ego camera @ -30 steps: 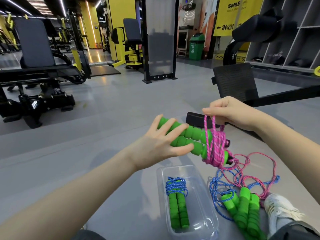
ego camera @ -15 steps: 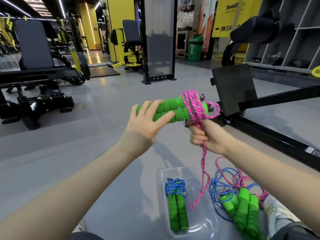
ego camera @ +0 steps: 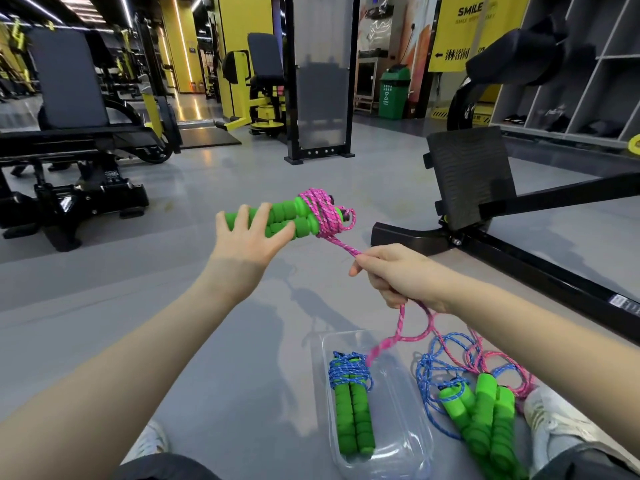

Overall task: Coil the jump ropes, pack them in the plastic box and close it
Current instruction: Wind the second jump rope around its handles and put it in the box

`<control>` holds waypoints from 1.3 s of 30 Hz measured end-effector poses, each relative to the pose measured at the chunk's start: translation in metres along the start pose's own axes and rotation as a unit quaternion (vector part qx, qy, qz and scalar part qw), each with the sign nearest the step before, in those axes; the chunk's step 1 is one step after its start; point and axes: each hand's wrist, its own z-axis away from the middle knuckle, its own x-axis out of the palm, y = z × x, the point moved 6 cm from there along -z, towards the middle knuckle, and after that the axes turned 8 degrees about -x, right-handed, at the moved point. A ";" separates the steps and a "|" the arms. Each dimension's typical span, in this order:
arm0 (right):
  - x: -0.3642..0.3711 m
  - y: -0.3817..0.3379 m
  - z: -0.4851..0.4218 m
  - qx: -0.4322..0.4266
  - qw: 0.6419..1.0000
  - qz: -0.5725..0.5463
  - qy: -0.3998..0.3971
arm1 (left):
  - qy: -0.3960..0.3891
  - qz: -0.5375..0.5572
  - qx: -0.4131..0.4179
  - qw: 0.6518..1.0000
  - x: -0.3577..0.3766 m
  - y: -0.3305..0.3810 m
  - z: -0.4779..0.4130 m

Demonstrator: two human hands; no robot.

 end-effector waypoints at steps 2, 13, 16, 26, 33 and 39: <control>0.000 -0.010 0.001 0.000 0.997 0.071 -0.026 | -0.002 -0.007 0.008 1.000 0.001 0.000 0.002; -0.021 -0.050 0.021 -0.036 0.951 0.286 -0.111 | 0.025 -0.042 0.104 0.993 0.002 0.019 0.014; -0.038 -0.076 0.022 -0.119 0.946 0.296 -0.056 | 0.027 -0.030 0.152 0.988 -0.006 0.034 0.016; -0.088 -0.049 0.009 -0.151 0.987 0.015 0.047 | 0.140 0.097 0.269 0.948 -0.045 0.084 0.019; -0.094 -0.008 0.006 -0.079 0.981 -0.164 0.072 | 0.193 0.155 0.220 0.944 -0.070 0.080 0.004; -0.072 0.012 -0.004 -0.036 0.940 -0.317 0.119 | 0.193 0.167 0.157 0.954 -0.063 0.073 -0.003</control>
